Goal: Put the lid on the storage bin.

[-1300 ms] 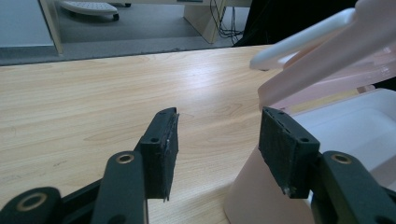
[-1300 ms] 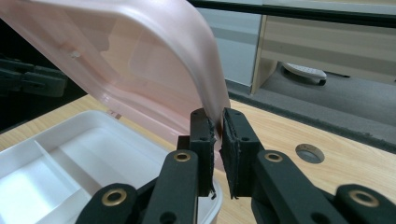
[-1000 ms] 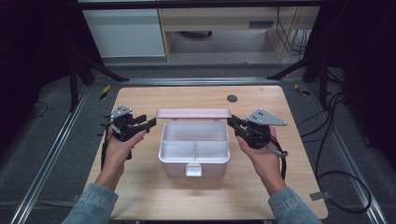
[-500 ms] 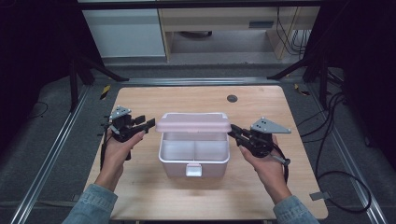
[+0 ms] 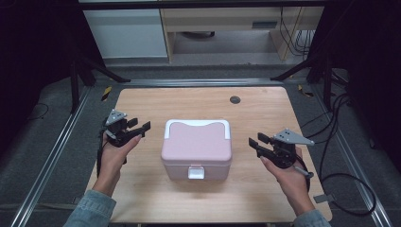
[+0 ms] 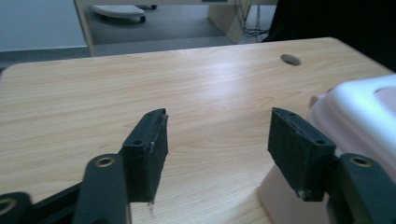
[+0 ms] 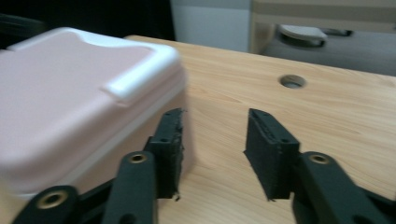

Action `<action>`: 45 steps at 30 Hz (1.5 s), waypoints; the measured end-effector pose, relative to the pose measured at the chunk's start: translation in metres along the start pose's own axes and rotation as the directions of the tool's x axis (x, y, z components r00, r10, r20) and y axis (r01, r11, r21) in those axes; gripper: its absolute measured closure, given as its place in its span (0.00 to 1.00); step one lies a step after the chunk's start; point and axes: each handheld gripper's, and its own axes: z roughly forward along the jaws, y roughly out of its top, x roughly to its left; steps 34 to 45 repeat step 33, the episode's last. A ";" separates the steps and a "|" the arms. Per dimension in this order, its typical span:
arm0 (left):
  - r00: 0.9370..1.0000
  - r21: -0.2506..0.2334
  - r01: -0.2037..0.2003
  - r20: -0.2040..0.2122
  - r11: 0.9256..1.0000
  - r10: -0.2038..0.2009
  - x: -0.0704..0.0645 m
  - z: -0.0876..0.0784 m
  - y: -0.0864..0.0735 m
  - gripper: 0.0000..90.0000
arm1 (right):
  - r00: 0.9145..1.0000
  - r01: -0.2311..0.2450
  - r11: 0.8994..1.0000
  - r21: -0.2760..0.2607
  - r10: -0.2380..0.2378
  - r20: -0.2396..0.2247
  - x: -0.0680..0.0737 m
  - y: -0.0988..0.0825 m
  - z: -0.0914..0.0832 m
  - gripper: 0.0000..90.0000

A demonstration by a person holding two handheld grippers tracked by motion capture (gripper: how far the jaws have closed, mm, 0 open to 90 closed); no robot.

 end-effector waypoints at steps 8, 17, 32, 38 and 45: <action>0.992 0.060 -0.065 -0.101 0.996 0.071 0.011 0.011 -0.021 0.20 | 0.990 -0.058 0.996 0.071 0.048 0.132 -0.036 -0.014 0.034 0.24; 0.981 0.195 -0.081 -0.158 0.977 0.112 0.026 0.034 -0.059 0.12 | 0.974 -0.120 0.968 0.221 0.072 0.213 -0.062 -0.045 0.063 0.14; 0.986 0.291 -0.049 -0.140 0.955 0.093 0.033 0.049 -0.087 0.08 | 0.956 -0.145 0.948 0.285 0.060 0.287 -0.067 -0.072 0.077 0.16; 0.987 0.288 -0.044 -0.135 0.957 0.086 0.033 0.049 -0.089 0.08 | 0.955 -0.140 0.948 0.285 0.054 0.291 -0.066 -0.073 0.078 0.15; 0.987 0.288 -0.044 -0.135 0.957 0.086 0.033 0.049 -0.089 0.08 | 0.955 -0.140 0.948 0.285 0.054 0.291 -0.066 -0.073 0.078 0.15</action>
